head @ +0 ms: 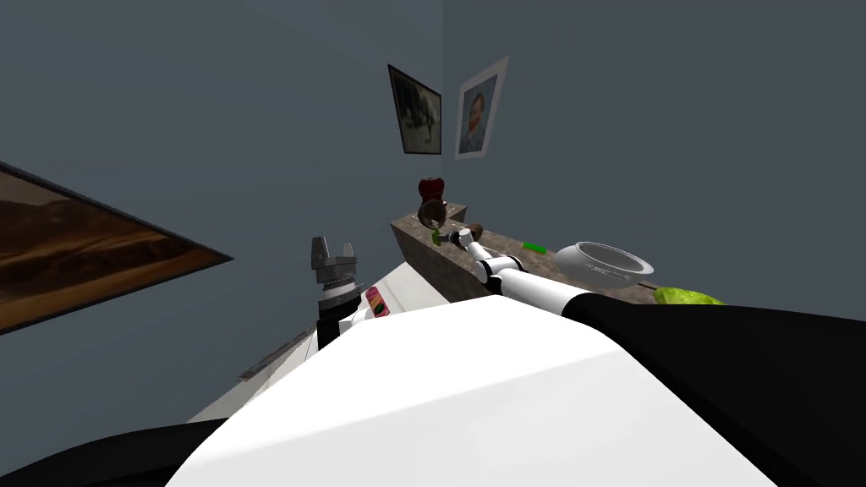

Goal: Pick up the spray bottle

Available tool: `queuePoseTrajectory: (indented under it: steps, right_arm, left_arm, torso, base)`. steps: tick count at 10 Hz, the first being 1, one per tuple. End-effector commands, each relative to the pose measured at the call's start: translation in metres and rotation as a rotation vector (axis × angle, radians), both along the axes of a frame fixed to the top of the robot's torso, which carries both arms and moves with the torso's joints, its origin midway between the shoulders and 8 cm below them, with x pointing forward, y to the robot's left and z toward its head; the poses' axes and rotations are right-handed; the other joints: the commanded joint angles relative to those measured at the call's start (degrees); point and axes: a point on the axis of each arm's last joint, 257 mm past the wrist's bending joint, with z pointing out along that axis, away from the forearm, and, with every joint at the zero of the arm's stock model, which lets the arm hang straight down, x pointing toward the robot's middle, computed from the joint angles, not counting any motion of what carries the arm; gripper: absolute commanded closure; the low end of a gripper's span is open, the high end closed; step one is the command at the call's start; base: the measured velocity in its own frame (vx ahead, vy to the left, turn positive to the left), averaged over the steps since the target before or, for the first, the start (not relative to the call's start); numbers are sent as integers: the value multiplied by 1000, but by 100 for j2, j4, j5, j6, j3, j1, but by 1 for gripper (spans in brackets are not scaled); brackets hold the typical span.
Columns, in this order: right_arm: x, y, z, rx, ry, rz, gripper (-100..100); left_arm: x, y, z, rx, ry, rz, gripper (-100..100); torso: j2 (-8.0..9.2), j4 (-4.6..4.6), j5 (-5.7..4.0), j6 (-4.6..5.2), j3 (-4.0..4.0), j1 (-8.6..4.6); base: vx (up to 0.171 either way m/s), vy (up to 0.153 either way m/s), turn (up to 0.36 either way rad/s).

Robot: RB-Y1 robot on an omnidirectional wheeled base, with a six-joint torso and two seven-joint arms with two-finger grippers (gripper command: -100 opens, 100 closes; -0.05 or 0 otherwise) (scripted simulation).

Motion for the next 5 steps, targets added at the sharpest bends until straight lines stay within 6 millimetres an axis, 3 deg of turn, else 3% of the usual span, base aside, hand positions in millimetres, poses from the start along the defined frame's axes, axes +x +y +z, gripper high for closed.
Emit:
queuePoseTrajectory:
  steps: [1,2,3,5]
  right_arm:
    - [-1,4,1,-28,-22,25,100]
    - [-7,31,8,29,-22,76,100]
    - [-8,32,8,25,-24,79,100]
    - [-7,29,8,13,-32,81,100]
  left_arm:
    - [0,0,0,0,0,0,0]
    - [0,0,0,0,0,0,0]
    - [0,0,0,0,0,0,0]
    - [0,0,0,0,0,0,0]
  torso:
    - [0,0,0,0,0,0]
    - [3,2,-2,-7,2,-9]
    - [6,5,0,1,5,-2]
    - [5,2,-3,-11,3,-9]
  base:
    - [12,20,-116]
    - [20,44,-319]
    - [20,42,-309]
    - [5,10,-23]
